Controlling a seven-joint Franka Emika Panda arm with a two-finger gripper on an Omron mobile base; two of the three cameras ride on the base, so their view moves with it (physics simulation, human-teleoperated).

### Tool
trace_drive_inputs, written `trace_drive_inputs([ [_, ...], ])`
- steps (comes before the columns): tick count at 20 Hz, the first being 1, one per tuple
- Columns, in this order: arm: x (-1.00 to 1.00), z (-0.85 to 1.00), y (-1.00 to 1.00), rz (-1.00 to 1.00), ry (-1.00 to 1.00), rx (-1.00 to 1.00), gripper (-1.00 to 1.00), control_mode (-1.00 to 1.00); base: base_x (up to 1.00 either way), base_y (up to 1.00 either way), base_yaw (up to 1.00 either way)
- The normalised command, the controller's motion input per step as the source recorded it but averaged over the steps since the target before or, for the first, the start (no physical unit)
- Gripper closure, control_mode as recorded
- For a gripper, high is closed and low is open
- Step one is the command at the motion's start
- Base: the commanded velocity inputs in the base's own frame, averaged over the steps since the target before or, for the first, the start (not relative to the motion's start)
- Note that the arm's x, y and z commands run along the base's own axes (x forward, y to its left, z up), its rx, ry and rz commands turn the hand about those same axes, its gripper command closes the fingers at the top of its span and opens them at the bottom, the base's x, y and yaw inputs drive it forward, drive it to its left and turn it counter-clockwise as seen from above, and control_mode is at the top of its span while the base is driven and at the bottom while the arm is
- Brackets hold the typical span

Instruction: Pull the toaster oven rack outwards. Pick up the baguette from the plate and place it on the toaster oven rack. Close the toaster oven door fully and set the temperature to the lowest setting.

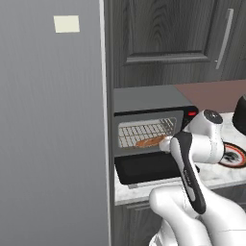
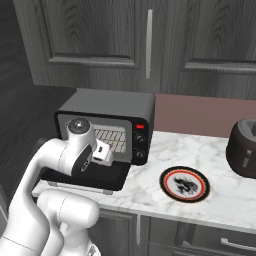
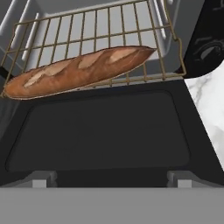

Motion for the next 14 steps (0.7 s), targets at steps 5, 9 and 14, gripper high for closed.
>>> trace_drive_inputs([
  [5,0.12,-0.07,0.10,0.00,-0.03,0.00,-1.00,-1.00,0.00,0.00,0.00],
  [9,0.30,-0.08,0.19,0.00,-0.04,-0.01,-1.00,-1.00,0.00,0.00,0.00],
  [14,0.29,-0.04,0.17,0.00,-0.04,-0.02,-1.00,-1.00,0.00,0.00,0.00],
])
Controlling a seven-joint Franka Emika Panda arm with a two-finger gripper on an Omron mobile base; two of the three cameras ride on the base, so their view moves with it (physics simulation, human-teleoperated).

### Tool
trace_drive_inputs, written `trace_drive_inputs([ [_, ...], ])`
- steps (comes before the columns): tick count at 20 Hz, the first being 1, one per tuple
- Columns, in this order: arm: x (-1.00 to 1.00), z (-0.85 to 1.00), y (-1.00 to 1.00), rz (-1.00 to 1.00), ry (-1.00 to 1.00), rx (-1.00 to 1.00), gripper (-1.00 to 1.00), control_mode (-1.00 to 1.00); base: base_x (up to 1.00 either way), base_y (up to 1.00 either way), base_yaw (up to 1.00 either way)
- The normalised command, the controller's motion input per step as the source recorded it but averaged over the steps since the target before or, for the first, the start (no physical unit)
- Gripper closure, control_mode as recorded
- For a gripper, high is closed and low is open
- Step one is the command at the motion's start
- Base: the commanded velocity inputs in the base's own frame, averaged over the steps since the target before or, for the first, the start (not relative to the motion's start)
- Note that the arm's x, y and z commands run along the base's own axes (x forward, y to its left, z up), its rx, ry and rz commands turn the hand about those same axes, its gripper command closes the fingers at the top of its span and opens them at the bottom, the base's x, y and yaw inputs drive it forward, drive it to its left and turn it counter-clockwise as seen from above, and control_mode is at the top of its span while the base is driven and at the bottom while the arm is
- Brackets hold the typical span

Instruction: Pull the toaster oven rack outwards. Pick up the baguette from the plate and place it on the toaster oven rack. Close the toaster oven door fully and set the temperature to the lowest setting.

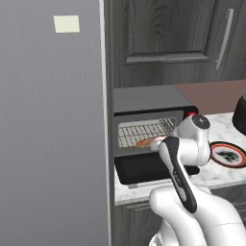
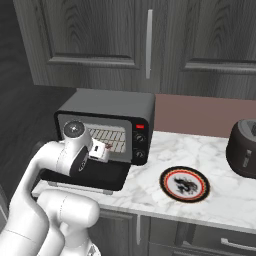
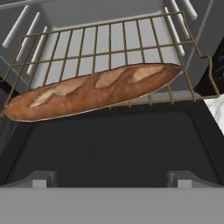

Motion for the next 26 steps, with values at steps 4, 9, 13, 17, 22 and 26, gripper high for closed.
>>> trace_drive_inputs([
  [4,0.19,-0.02,0.08,0.00,-0.02,-0.01,-1.00,-1.00,0.00,0.00,0.00],
  [9,0.21,-0.05,0.02,0.00,0.00,0.00,-1.00,-1.00,0.00,0.00,0.00],
  [13,0.24,0.00,0.00,0.00,0.00,0.00,-1.00,-1.00,0.00,0.00,0.00],
  [17,0.23,-0.01,0.00,0.00,0.00,0.00,-1.00,-1.00,0.00,0.00,0.00],
  [22,0.25,-0.09,0.00,0.00,0.00,0.00,-1.00,-1.00,0.00,0.00,0.00],
  [26,0.27,-0.13,0.00,0.00,0.00,0.00,-1.00,-1.00,0.00,0.00,0.00],
])
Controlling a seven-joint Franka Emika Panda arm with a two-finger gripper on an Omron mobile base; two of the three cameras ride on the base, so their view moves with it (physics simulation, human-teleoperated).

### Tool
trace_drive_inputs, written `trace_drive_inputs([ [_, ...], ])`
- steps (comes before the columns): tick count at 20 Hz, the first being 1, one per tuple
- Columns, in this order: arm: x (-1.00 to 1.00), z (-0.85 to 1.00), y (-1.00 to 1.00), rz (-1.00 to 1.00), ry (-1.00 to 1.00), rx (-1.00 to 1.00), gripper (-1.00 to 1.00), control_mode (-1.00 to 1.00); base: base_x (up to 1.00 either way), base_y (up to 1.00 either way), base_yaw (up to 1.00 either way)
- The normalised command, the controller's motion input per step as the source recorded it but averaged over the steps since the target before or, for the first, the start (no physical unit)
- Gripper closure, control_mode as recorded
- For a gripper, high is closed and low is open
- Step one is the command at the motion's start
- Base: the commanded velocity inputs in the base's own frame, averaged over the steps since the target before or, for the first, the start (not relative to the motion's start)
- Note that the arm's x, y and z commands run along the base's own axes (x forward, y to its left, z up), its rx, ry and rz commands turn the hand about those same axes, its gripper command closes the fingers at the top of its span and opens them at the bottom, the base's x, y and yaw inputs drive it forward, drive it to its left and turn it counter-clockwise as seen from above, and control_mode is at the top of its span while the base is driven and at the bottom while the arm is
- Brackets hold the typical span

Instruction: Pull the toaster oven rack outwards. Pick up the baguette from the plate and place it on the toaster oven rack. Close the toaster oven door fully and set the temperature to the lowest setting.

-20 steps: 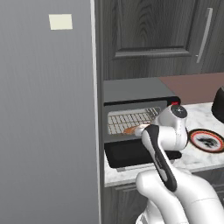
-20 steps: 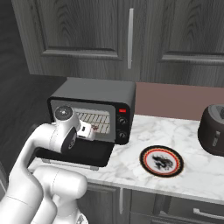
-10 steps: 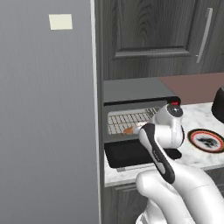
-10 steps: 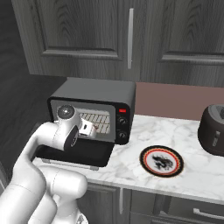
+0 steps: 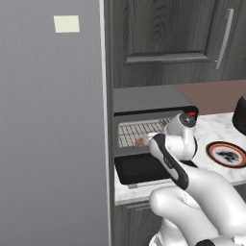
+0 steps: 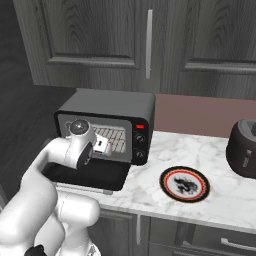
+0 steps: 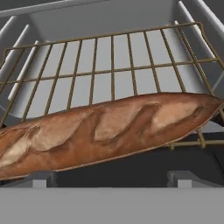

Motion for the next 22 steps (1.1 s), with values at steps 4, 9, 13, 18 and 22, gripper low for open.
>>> trace_drive_inputs([
  [4,0.19,-0.12,0.00,0.00,0.00,0.00,-1.00,-1.00,0.00,0.00,0.00],
  [9,0.19,-0.12,0.00,0.00,-0.01,0.00,-1.00,-1.00,0.00,0.00,0.00],
  [13,0.25,-0.01,0.00,0.00,-0.02,0.00,-1.00,-1.00,0.00,0.00,0.00],
  [18,0.11,0.01,0.00,0.00,-0.05,0.00,-1.00,-1.00,0.00,0.00,0.00],
  [22,0.17,0.08,0.00,0.00,-0.04,0.00,-1.00,-1.00,0.00,0.00,0.00],
])
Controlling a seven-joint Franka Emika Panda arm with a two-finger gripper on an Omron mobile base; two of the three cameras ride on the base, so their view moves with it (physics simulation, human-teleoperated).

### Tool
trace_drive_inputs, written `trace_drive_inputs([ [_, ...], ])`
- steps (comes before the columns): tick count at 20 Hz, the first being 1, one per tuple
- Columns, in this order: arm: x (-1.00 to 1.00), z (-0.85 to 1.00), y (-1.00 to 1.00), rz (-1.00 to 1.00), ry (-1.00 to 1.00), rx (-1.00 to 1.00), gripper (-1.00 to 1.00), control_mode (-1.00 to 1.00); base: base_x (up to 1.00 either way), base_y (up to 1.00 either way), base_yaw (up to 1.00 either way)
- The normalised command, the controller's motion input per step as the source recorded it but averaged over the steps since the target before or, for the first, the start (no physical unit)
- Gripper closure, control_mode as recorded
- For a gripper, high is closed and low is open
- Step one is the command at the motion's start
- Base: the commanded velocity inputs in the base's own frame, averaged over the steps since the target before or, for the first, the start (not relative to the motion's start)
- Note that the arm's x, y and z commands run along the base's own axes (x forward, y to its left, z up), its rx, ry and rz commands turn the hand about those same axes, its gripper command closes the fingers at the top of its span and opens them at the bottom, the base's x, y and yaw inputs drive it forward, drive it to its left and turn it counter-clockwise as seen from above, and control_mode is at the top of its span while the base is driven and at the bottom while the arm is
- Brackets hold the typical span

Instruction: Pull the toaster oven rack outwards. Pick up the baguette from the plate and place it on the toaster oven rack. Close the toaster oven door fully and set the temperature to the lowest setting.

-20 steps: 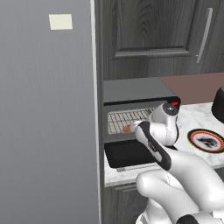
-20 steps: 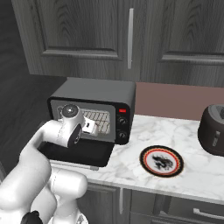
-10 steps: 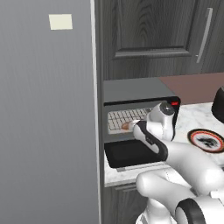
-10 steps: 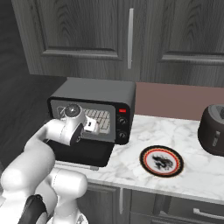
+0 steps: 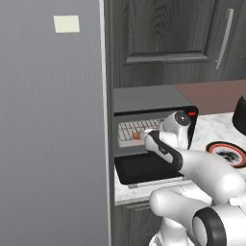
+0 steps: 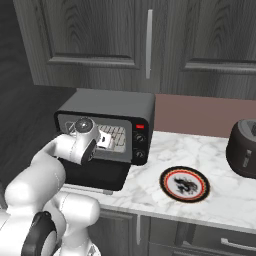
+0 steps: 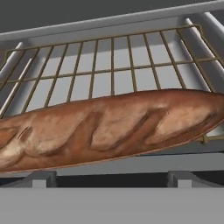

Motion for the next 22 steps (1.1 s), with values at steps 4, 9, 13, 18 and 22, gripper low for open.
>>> trace_drive_inputs([
  [4,0.21,0.07,0.00,0.00,-0.03,0.00,-1.00,-1.00,0.00,0.00,0.00],
  [9,0.29,0.01,0.00,0.00,-0.01,0.00,-1.00,-1.00,0.00,0.00,0.00],
  [13,0.35,0.00,0.00,0.00,0.00,0.00,-1.00,-1.00,0.00,0.00,0.00],
  [18,0.01,0.00,0.00,0.00,-0.02,0.00,-1.00,-1.00,0.00,0.00,0.00],
  [22,-0.76,0.00,0.00,0.00,-0.02,0.00,-1.00,-1.00,0.00,0.00,0.00],
])
